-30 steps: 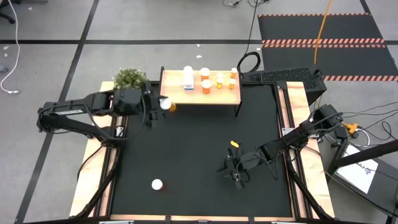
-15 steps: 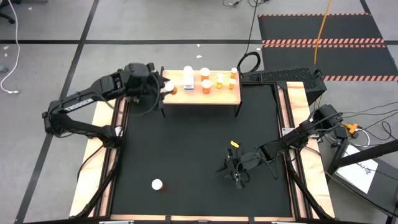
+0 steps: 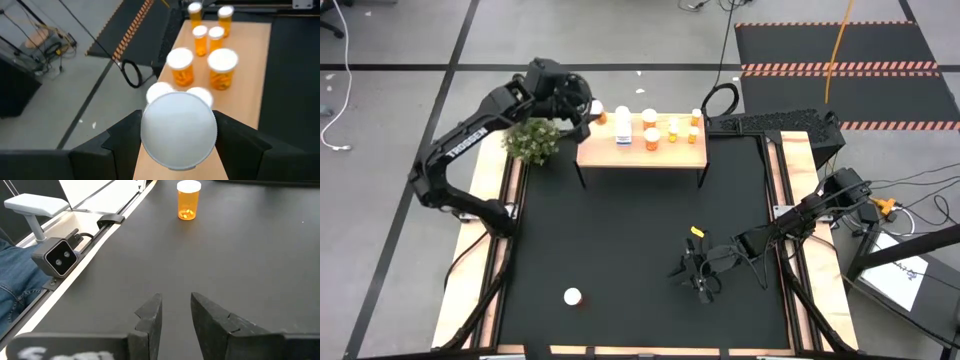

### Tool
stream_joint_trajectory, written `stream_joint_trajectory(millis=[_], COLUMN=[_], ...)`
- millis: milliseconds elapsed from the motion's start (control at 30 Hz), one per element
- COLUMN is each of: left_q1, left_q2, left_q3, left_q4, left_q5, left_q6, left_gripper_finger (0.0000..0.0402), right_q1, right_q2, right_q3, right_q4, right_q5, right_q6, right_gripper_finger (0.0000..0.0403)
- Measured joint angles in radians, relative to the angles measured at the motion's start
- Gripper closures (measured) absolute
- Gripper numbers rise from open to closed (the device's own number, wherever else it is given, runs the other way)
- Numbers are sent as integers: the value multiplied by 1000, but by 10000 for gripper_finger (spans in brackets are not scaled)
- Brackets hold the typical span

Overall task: Pick and place medicine bottles onto shelf by color
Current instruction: Put the large orange pill bottle on the shelf

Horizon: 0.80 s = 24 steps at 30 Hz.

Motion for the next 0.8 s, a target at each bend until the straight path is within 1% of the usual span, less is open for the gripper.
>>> stream_joint_trajectory(millis=[200, 267, 467, 800], left_q1=[108, 135, 176, 182], left_q2=[46, 60, 112, 190], left_q3=[5, 5, 6, 6], left_q4=[-7, -13, -11, -4], left_q5=[105, 123, 126, 120], left_q6=[3, 1, 0, -16], left_gripper_finger=[174, 174, 174, 174], right_q1=[0, 0, 0, 0], right_q2=[0, 0, 0, 0], right_q3=[0, 0, 0, 0], right_q4=[0, 0, 0, 0], right_q5=[0, 0, 0, -1], right_q6=[0, 0, 0, 11], right_gripper_finger=[305, 305, 305, 305])
